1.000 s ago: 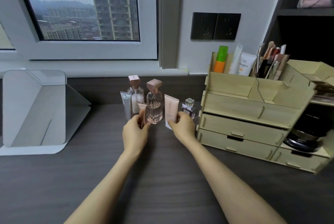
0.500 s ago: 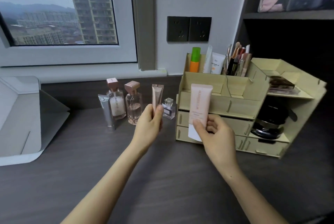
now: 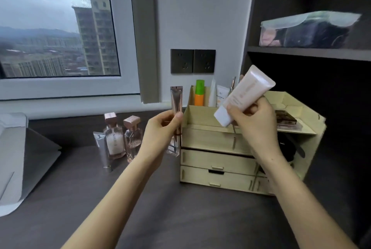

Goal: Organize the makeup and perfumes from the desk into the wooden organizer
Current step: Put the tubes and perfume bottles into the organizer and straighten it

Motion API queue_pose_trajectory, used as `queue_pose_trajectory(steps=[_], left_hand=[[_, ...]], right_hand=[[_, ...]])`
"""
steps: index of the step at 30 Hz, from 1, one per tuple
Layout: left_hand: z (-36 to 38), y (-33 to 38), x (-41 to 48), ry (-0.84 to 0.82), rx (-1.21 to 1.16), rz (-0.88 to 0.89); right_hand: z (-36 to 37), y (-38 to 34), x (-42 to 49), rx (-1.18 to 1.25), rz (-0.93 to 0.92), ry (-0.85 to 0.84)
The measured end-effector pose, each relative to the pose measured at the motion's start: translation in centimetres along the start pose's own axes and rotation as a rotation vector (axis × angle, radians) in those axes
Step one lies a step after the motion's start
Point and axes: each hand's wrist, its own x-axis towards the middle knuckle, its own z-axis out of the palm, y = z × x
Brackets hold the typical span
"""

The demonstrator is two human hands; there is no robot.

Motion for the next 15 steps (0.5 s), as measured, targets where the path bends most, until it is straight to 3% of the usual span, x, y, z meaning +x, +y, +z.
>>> queue_pose_trajectory(steps=[5, 12, 15], left_hand=[[0.5, 2.1, 3.8, 0.105, 0.056, 0.042], [0.4, 3.0, 6.4, 0.132, 0.087, 0.054], [0.0, 3.1, 7.2, 0.142, 0.089, 0.059]], right_hand=[[2.5, -0.8, 4.8, -0.09, 0.063, -0.093], [6.0, 0.6, 6.9, -0.296, 0.177, -0.224], [6.7, 0.3, 7.4, -0.33, 0.109, -0.146]])
